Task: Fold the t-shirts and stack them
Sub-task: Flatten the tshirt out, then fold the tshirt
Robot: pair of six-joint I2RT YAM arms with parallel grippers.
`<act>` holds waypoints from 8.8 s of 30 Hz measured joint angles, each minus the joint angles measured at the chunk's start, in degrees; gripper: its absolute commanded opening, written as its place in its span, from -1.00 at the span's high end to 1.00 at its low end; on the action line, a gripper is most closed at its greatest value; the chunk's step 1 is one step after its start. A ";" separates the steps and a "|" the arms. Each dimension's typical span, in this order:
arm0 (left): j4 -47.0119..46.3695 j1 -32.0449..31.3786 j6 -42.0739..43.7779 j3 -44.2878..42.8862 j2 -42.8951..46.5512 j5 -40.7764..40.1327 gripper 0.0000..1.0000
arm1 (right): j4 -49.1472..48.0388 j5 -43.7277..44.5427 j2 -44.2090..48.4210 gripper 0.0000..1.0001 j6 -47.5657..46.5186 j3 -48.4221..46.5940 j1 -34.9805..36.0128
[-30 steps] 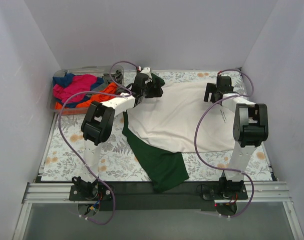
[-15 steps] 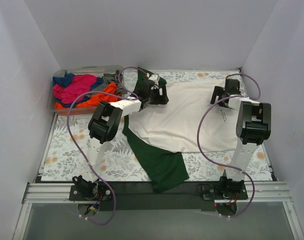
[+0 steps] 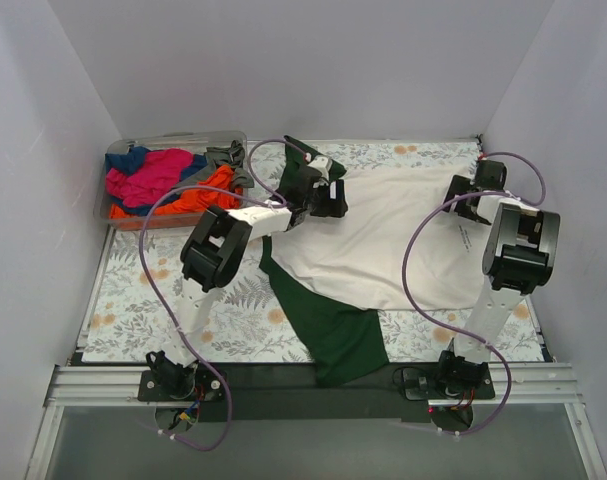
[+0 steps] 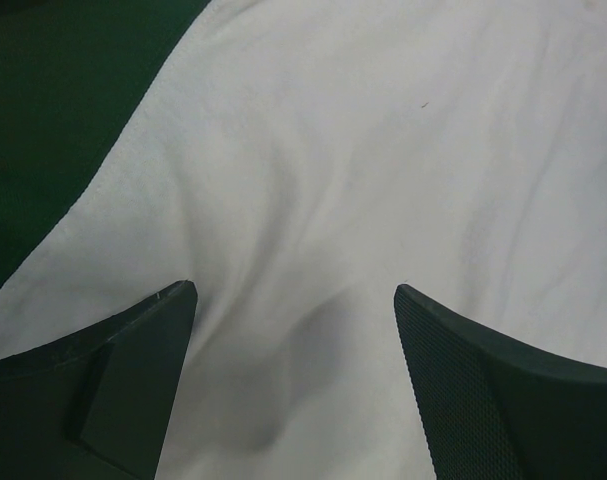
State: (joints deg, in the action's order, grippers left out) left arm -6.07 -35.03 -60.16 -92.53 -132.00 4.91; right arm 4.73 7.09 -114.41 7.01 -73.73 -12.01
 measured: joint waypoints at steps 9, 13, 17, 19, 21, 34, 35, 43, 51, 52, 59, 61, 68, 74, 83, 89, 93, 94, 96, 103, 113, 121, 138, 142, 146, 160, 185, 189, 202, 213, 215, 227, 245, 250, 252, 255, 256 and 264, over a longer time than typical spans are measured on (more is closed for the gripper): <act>4.74 0.66 1.90 1.64 8.85 -8.07 -0.63 | 4.20 -3.80 9.55 -0.59 0.07 3.08 4.02; 6.14 3.30 1.79 -6.56 9.73 -10.12 -0.62 | 2.23 -4.68 18.47 -0.59 0.13 5.40 8.81; 6.54 6.10 1.44 -17.75 5.20 -11.02 -0.57 | -0.24 -5.40 24.04 -0.59 0.31 8.68 11.72; 6.71 6.99 1.20 -21.18 2.51 -11.89 -0.55 | -1.07 -5.81 26.21 -0.59 0.37 11.08 12.09; 7.56 7.34 0.74 -23.39 -0.72 -12.55 -0.55 | -1.14 -6.10 27.41 -0.59 0.50 12.76 12.13; 9.86 7.56 1.46 -23.23 -11.32 -13.44 -0.52 | -3.45 -8.83 36.33 -0.59 1.25 18.23 15.56; 9.11 7.61 1.73 -23.23 -11.32 -13.46 -0.52 | -3.52 -8.81 36.74 -0.59 1.29 18.49 15.56; 6.82 8.33 2.73 -23.47 -11.52 -13.40 -0.49 | -3.67 -8.81 37.24 -0.59 1.38 19.96 15.56; 5.68 8.72 3.50 -25.49 -15.58 -12.52 -0.23 | -3.67 -8.81 37.24 -0.59 1.38 20.20 15.58; 5.33 8.72 3.78 -25.49 -15.87 -12.44 -0.19 | -3.65 -8.79 37.24 -0.59 1.38 20.22 15.61; 5.01 8.72 3.89 -25.70 -15.87 -11.43 0.46 | -3.65 -8.72 37.24 -0.59 1.38 20.31 15.72; 4.59 8.72 3.91 -25.70 -15.87 -10.93 0.71 | -3.65 -8.72 37.24 -0.59 1.38 20.31 15.80; 3.15 8.70 3.87 -25.68 -15.87 -10.14 1.00 | -3.67 -8.57 37.16 -0.59 1.38 20.31 16.68; 0.17 8.55 3.87 -23.19 -14.71 -9.31 1.00 | -5.31 -8.59 32.76 -0.59 1.40 18.56 22.10; -3.23 8.17 3.82 -22.97 -13.40 -3.98 1.00 | -6.45 -7.58 23.15 -0.58 1.44 11.43 31.32; -10.32 8.17 4.00 -27.30 -14.34 -1.51 0.78 | -6.73 -6.08 19.19 -0.58 1.70 9.05 32.41; -16.00 8.17 4.48 -31.32 -16.94 -0.09 -0.50 | -6.84 -5.51 17.18 -0.57 1.70 8.48 32.85; -17.11 8.15 4.66 -32.81 -18.03 0.11 -0.91 | -6.82 -5.44 16.79 -0.58 1.70 8.48 33.00; -18.53 8.17 4.90 -35.06 -20.13 0.17 -0.92 | -6.78 -5.09 16.24 -0.58 1.68 8.48 33.11; -20.57 8.17 7.08 -34.99 -24.20 -0.44 -0.93 | -6.97 -3.98 16.02 -0.58 1.64 8.48 33.31; -18.56 8.31 8.46 -23.69 -19.10 -5.70 -0.83 | -8.17 -4.07 16.06 -0.58 1.68 9.27 33.42; -16.83 8.74 7.04 -17.27 -13.68 -3.52 -0.80 | -8.83 -3.82 16.65 -0.58 1.64 11.65 33.42; -5.46 9.70 6.21 -24.39 -14.21 -3.10 -0.25 | -9.27 -4.15 17.09 -0.58 1.68 11.72 33.42; -4.57 9.79 6.47 -24.70 -14.97 -3.15 -0.21 | -9.27 -4.26 17.09 -0.58 1.68 11.72 33.42; -3.63 9.79 6.84 -25.22 -15.98 -3.32 -0.18 | -9.27 -4.26 17.09 -0.58 1.68 11.72 33.42; -3.43 9.81 8.09 -28.98 -19.61 -3.45 0.37 | -9.27 -4.09 17.09 -0.58 1.66 11.74 33.42; -11.08 11.13 11.43 -31.71 -24.11 -1.90 1.00 | -9.38 -4.02 16.72 -0.58 1.64 11.74 33.42; -14.21 11.19 11.61 -33.73 -24.61 -1.14 0.97 | -9.40 -4.02 16.11 -0.58 1.62 11.74 33.42; -29.73 11.56 10.47 -34.51 -27.12 6.58 -0.39 | -9.55 -4.26 13.79 -0.58 1.60 11.69 33.42; -31.71 13.05 7.30 -27.58 -22.43 6.54 -0.48 | -9.57 -4.59 13.90 -0.58 1.60 11.72 33.42; -31.08 13.33 6.84 -19.37 -18.25 6.43 -0.48 | -9.55 -4.46 14.62 -0.58 1.60 11.82 33.42; -28.98 8.72 4.44 20.65 17.90 -0.48 -0.48 | -10.03 -3.82 24.94 -0.59 1.99 17.05 33.42; -24.96 1.16 1.79 22.60 7.21 -0.96 -0.49 | -11.37 0.13 19.78 -0.59 2.34 19.30 33.03; -27.67 1.16 1.20 28.13 9.97 -2.75 -0.49 | -11.34 0.46 16.57 -0.59 2.73 19.30 32.96; -28.81 1.18 0.92 30.75 11.43 -3.43 -0.49 | -11.34 0.57 16.00 -0.59 2.95 19.30 32.96; -30.45 1.18 0.39 34.12 13.20 -4.15 -0.49 | -11.37 0.68 15.50 -0.59 3.32 19.30 32.96; -30.97 1.20 0.26 34.84 13.53 -4.24 -0.50 | -11.39 0.63 15.34 -0.59 3.41 19.30 32.96; -33.62 1.22 -0.26 38.93 15.47 -4.33 -0.49 | -11.21 0.61 13.11 -0.57 5.18 20.31 33.27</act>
State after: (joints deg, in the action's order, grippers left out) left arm -39.68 -33.80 -60.42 -53.60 -116.53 0.58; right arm -6.48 7.70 -101.30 12.19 -53.43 21.26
